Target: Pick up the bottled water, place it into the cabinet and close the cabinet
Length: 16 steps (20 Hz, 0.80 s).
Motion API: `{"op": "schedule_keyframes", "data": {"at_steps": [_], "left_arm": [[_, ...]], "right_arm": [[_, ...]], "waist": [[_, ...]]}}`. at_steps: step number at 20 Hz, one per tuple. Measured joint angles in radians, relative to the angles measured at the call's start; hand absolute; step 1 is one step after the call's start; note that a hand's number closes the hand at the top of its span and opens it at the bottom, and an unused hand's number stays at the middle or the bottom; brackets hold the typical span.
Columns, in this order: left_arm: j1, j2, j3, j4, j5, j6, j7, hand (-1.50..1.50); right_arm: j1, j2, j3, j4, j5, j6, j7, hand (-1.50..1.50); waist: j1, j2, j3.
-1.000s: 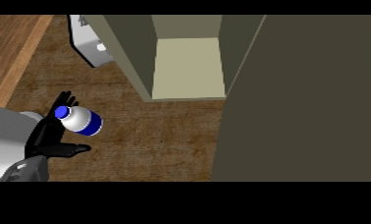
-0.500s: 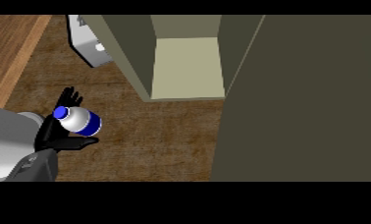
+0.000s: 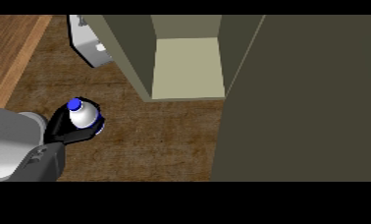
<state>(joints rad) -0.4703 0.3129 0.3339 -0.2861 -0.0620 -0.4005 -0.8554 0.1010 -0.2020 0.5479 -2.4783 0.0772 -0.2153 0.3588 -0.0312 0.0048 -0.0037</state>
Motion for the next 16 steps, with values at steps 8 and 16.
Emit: {"op": "schedule_keyframes", "data": {"at_steps": [8, 16], "left_arm": [[0.002, -0.064, -0.069, -0.076, -0.074, 0.157, -0.115, 1.50], [0.042, -0.262, -0.139, -0.213, -0.013, 0.330, -0.138, 1.50]], "right_arm": [[0.017, -0.024, 0.000, -0.002, -0.002, -0.011, -0.020, -1.50], [0.012, -0.014, 0.026, 0.002, -0.003, -0.040, 0.002, -1.50]], "waist": [[0.009, -0.004, 0.002], [0.025, -0.010, 0.003]]}}
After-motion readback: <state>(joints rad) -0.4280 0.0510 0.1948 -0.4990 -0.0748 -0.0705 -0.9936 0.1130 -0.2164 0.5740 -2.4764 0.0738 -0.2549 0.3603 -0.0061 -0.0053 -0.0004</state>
